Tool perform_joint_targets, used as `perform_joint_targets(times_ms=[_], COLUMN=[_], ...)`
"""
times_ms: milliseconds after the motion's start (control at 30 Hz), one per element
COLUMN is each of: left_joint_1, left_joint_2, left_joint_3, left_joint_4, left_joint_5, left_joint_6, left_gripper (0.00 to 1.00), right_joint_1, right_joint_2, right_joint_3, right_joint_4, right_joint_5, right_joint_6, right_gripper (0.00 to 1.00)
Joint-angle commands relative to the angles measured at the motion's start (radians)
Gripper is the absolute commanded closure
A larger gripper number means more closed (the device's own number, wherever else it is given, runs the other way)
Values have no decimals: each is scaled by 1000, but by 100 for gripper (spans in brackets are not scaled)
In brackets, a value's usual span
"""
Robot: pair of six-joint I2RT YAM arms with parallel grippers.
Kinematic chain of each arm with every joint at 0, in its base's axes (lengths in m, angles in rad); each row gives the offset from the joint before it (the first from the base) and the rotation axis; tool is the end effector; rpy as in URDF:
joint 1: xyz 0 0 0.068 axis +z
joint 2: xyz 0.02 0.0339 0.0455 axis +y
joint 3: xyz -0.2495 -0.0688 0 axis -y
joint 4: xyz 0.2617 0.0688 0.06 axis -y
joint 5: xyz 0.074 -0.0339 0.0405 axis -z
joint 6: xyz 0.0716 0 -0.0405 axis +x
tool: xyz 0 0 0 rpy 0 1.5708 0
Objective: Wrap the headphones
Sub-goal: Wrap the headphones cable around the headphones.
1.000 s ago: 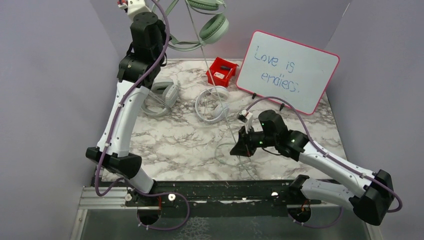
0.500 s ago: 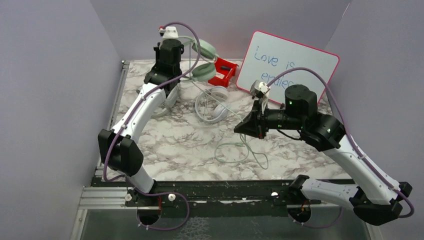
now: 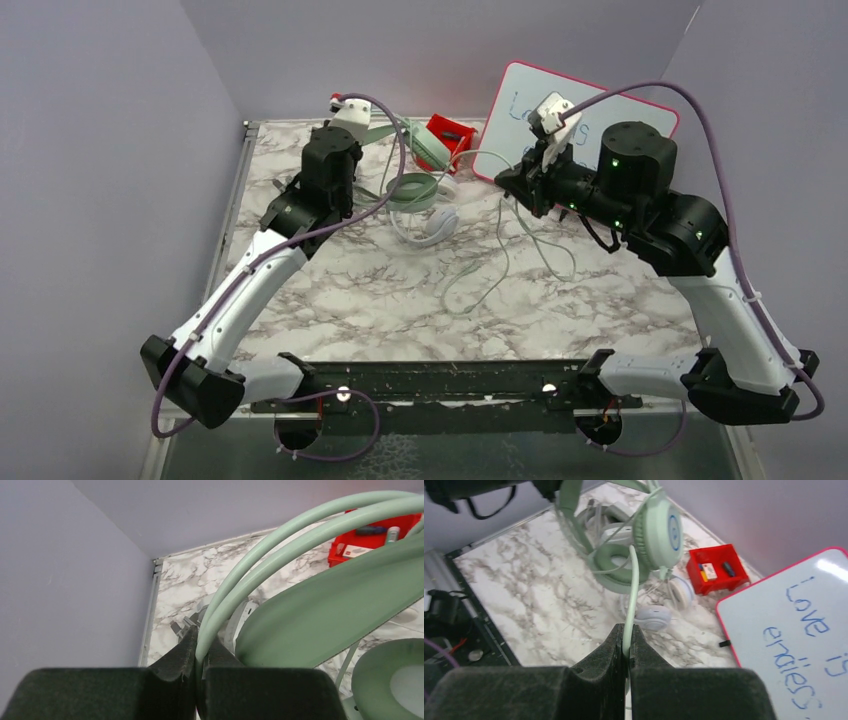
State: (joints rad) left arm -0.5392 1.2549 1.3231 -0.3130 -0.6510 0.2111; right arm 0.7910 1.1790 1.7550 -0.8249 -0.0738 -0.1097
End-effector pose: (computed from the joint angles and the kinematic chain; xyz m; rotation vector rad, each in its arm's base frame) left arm 0.3025 -0.1304 0.3966 0.2084 1.7660 0.3533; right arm 0.1738 0.1832 0.5011 -0.8544 1.6450 0.5458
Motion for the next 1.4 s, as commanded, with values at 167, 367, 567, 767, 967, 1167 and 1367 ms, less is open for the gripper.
perform_joint_targets(times_ms=[167,367,567,767,967,1167,1367], left_joint_1=[-42,-63,-90,-90,-90,-90,-90], left_joint_2=[-103,-129,-181,-297,-379,-439,-462], left_joint_3=[-16,-42,-83,-137,-150,-150,-119], left_joint_4=[-110,-180,-198,-185,-178,-145,-58], left_joint_5=[278,355,384,513,606,685,724], left_joint_6=[12,28,15,10,-5,-56,-231], left_gripper=[100,100,100,100,100,100,100], right_joint_1=[7,7,6,-3,-52,-155,-217], right_joint_2=[114,147,175,216,228,210,207], right_joint_3=[97,129,162,135,94,-2,-113], right_joint_4=[86,147,204,228,264,294,365], right_joint_5=[216,214,269,325,225,-29,-227], right_joint_6=[-147,-230,-230,-227,-188,-145,-81], right_gripper=[99,99,99,99,99,94,90])
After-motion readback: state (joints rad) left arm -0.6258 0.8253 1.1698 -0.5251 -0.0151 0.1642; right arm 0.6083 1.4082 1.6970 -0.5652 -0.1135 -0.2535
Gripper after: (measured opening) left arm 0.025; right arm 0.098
